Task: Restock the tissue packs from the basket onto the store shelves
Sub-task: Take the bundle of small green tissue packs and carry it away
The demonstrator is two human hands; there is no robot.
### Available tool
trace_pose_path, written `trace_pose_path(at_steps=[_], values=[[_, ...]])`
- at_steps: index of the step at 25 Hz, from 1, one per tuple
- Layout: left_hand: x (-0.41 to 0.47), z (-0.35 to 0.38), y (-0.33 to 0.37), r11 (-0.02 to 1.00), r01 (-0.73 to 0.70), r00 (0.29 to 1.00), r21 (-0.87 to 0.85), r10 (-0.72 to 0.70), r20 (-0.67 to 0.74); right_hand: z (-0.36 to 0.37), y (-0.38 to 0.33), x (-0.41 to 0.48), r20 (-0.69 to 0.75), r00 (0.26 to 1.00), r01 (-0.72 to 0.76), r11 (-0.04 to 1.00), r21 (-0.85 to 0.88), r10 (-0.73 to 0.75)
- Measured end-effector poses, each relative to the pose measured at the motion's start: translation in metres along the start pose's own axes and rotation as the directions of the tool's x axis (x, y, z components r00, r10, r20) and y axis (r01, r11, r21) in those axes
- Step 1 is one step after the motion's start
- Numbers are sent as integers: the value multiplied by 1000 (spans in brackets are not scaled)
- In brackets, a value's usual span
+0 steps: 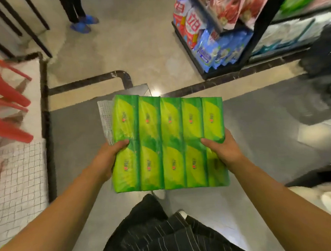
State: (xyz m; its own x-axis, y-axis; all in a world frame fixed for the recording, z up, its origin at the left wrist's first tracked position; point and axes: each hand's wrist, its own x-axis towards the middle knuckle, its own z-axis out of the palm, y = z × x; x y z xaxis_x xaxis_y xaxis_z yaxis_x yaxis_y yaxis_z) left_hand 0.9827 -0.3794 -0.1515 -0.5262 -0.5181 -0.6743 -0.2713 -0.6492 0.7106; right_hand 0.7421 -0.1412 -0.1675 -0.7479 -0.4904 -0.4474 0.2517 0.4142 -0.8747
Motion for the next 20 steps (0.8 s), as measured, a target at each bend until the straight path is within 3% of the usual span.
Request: trace_pose_path(at_steps=[7, 16, 20], values=[[109, 155, 76, 980, -51, 971, 192, 3, 241, -104, -30, 68, -289, 956, -33, 996, 86, 56], [234, 363, 165, 913, -96, 882, 397, -106, 460, -218, -75, 145, -611, 774, -5, 966, 257, 167], [271, 462, 177, 888, -92, 852, 451, -165, 497, -286, -83, 182, -664, 720, 25, 948, 316, 202]])
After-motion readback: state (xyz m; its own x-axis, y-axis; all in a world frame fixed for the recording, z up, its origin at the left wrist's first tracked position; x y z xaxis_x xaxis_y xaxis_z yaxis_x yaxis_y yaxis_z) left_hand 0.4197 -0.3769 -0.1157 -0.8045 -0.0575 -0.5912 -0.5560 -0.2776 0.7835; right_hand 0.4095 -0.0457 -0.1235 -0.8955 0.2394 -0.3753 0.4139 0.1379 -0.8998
